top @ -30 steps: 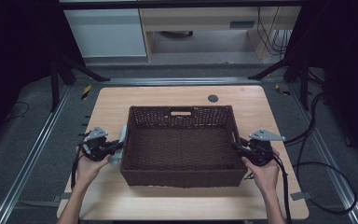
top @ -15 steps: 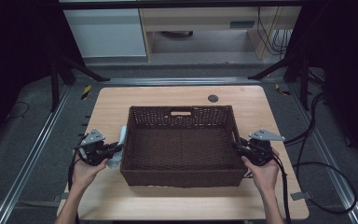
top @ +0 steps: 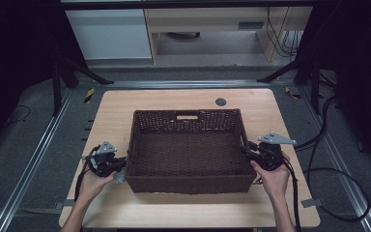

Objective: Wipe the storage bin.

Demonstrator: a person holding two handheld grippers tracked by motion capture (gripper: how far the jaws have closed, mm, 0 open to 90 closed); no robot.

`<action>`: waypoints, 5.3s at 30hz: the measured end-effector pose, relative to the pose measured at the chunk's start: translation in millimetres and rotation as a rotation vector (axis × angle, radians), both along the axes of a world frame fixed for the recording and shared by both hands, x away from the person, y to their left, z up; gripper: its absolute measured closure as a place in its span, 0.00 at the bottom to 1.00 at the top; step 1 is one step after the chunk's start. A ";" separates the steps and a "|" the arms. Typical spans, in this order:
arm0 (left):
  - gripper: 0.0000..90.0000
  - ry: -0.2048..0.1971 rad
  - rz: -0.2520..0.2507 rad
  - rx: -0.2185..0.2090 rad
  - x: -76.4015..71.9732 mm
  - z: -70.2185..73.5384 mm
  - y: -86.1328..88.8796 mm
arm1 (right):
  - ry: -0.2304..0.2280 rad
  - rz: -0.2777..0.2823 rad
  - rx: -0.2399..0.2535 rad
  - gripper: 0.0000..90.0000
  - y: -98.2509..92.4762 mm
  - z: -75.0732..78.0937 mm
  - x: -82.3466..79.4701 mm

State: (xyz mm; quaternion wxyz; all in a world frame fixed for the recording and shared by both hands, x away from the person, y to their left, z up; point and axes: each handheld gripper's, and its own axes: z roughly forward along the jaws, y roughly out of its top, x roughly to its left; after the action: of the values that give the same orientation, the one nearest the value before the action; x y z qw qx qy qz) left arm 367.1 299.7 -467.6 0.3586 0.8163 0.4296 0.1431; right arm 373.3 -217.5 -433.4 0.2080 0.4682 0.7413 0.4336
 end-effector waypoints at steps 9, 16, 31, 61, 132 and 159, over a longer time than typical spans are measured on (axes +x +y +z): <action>0.89 -0.158 0.018 -0.115 -13.6 43.4 13.3 | 0.019 0.010 -0.019 0.70 1.3 0.7 3.1; 0.89 -0.143 -0.001 -0.075 -20.3 38.1 11.5 | 0.035 0.002 -0.035 0.76 3.7 1.9 3.2; 0.89 0.023 -0.043 -0.003 -12.7 -1.4 -2.6 | 0.027 -0.055 -0.029 0.80 -0.5 2.1 4.1; 0.89 0.009 -0.053 0.009 -30.2 -2.2 -6.3 | 0.024 0.007 -0.045 0.70 -4.3 1.7 -3.2; 0.89 -0.028 -0.074 0.019 -62.5 10.0 -22.5 | 0.016 -0.083 -0.054 0.80 -8.4 2.2 -3.1; 0.89 -0.129 -0.061 -0.028 -80.6 38.4 -20.4 | -0.066 -0.047 -0.024 0.59 -23.2 8.3 -6.4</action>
State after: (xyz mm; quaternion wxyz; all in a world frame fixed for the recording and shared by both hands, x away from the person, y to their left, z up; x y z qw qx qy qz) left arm 286.5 279.3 -429.3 0.4011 0.8130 0.3824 0.1786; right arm 366.9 -240.6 -425.1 0.2482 0.4684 0.7279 0.4349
